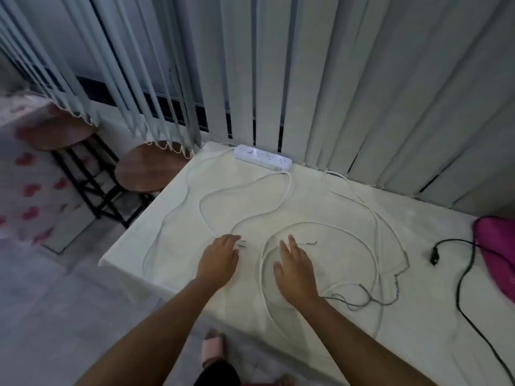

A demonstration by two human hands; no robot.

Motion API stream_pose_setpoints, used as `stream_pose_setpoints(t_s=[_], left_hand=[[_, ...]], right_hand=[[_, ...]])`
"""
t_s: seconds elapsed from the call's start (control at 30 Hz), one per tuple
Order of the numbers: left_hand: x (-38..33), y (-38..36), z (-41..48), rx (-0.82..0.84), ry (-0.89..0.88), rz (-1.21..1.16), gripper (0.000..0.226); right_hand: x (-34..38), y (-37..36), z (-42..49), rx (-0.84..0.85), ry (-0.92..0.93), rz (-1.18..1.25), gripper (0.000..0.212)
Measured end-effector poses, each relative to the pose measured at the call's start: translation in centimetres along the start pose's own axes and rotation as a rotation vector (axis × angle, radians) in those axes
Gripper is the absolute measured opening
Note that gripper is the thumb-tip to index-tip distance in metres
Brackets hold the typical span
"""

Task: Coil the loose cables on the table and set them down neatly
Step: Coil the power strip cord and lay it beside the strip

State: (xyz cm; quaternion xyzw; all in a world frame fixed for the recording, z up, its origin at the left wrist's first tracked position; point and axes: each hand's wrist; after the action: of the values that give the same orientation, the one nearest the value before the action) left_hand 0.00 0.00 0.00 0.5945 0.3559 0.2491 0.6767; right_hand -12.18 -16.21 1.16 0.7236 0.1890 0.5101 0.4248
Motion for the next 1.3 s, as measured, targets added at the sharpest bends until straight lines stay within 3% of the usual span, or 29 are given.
stream_pose_setpoints(t_s=[0.17,0.3,0.57,0.73,0.83,0.97,1.03,1.17,1.3], left_hand=[[6.0,0.8,2.2,0.010,0.113,0.076,0.042],[10.2,0.6,5.5,0.078,0.041,0.143,0.044],[15.9,-0.2,10.9,0.151,-0.155,0.178,0.034],[17.0,-0.1,12.6,0.177,-0.212,0.112,0.018],[16.5,0.4,13.4,0.203,-0.001,-0.188,0.024],[15.6,2.6,15.0,0.323,0.571,-0.880,0.052],[15.7,3.6,15.9,0.389,0.646,-1.085,0.052],[14.8,6.9,17.4,0.384,0.414,-0.955,0.030],[12.8,9.8,18.4,0.334,0.193,-0.886,0.026]], right_hand=[[5.3,-3.0,5.3,0.085,0.196,-0.029,0.050],[9.6,-5.9,9.0,0.153,0.231,-0.061,0.039],[13.1,-9.8,12.6,0.145,0.058,-0.156,0.027],[14.2,-10.4,13.9,0.165,-0.060,-0.054,0.028],[14.4,-10.4,14.0,0.133,-0.116,0.075,0.029],[15.1,-9.9,13.7,0.051,-0.143,0.232,0.025],[15.3,-9.7,13.5,0.018,-0.149,0.302,0.021],[15.6,-9.5,13.2,-0.068,-0.203,0.503,0.015],[16.5,-8.4,13.8,-0.096,-0.271,0.670,0.006]])
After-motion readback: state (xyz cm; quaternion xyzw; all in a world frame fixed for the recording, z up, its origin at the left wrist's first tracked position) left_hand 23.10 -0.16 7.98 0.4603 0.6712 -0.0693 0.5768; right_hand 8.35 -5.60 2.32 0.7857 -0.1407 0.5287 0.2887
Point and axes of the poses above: each hand's wrist, its own z-axis towards the middle knuckle, its own y-axis out of the back of the hand, x = y × z, and after that the axes turned 15 degrees about z, right-handed
